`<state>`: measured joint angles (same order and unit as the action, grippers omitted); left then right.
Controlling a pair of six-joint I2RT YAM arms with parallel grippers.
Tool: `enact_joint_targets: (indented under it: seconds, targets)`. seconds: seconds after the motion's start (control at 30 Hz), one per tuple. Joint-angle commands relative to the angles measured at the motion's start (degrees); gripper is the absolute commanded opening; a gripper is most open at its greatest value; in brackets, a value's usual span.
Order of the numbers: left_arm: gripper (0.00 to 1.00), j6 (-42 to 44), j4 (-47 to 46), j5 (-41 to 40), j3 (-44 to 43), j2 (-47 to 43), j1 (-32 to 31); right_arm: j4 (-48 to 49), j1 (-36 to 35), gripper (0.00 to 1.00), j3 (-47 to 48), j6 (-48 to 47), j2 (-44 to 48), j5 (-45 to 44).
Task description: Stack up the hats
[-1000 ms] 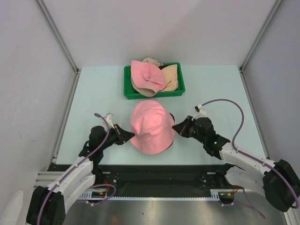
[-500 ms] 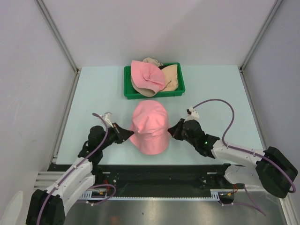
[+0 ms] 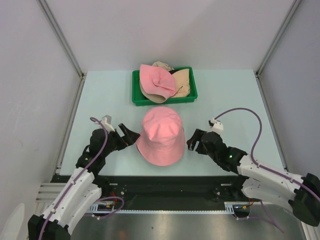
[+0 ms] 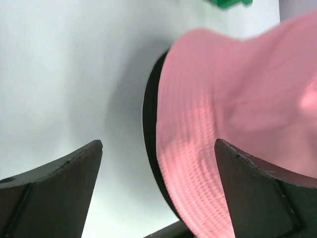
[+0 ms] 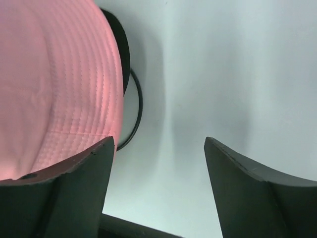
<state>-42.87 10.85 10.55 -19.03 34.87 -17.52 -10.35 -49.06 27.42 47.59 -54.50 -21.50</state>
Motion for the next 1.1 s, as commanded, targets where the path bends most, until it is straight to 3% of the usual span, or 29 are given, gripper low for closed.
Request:
enact_joint_targets:
  seconds: [0.0,0.2,0.33,0.6,1.07]
  targets:
    - [1.00,4.7,9.2,-5.9,-10.1,-0.2,3.1,-12.0,-0.2,0.81,4.2,-2.1,8.2,-7.9]
    - [1.00,11.9,13.8,-9.1,-18.4,2.1,8.8,-13.5,2.8,0.84,11.6,-11.5,12.7,-11.8]
    - [1.00,19.5,13.1,-10.4,-24.6,5.7,8.9,-8.2,8.8,0.85,18.5,-20.3,8.2,-6.1]
    - [1.00,29.9,12.7,-14.8,-33.4,14.0,8.9,1.3,16.5,0.86,39.0,-30.6,-15.8,5.2]
    - [1.00,29.2,10.5,-11.9,-31.2,20.8,7.3,9.5,18.7,0.88,76.4,-41.8,-62.7,19.8]
